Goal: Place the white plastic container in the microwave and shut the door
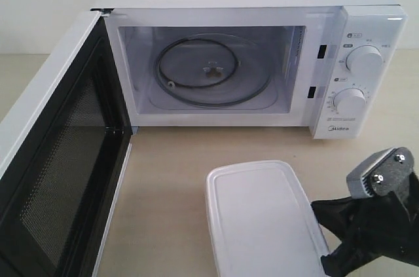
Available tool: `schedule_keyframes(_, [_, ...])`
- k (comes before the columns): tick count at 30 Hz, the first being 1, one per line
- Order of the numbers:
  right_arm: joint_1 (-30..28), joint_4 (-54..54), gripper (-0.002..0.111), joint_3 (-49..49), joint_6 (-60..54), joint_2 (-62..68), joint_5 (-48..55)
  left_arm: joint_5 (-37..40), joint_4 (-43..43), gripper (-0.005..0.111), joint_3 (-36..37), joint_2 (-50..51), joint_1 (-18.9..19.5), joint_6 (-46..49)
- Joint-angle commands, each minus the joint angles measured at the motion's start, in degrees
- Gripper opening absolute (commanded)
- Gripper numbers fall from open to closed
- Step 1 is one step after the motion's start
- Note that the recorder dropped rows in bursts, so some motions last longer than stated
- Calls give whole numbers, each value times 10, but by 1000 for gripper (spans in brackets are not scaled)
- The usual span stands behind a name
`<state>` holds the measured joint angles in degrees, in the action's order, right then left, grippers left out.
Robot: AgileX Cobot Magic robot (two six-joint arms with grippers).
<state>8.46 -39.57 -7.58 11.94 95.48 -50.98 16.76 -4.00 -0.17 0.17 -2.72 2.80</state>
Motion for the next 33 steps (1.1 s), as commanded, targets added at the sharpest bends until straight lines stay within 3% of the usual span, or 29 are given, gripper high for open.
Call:
schedule_keyframes(1, [53,-9,0,-32,15,0,65,0,-5,4,2,-2,2,3])
schedule_keyframes(5, [74,15,0,-39,2,0,72,0,-5,4,2,-2,2,3])
schedule_keyframes(11, [74,236,0,-37,-91,-2,-31,0,-5,4,2,-2,2,3])
schedule_keyframes(16, [74,302,0,8,-116,-2,-147,0,-5,4,2,-2,2,3])
schedule_keyframes(23, [75,269,0,76,-85,-2,-190,0,-5,4,2,-2,2,3])
schedule_keyframes(33, [75,208,0,76,-106,-3,-190,0,-5,4,2,-2,2,3])
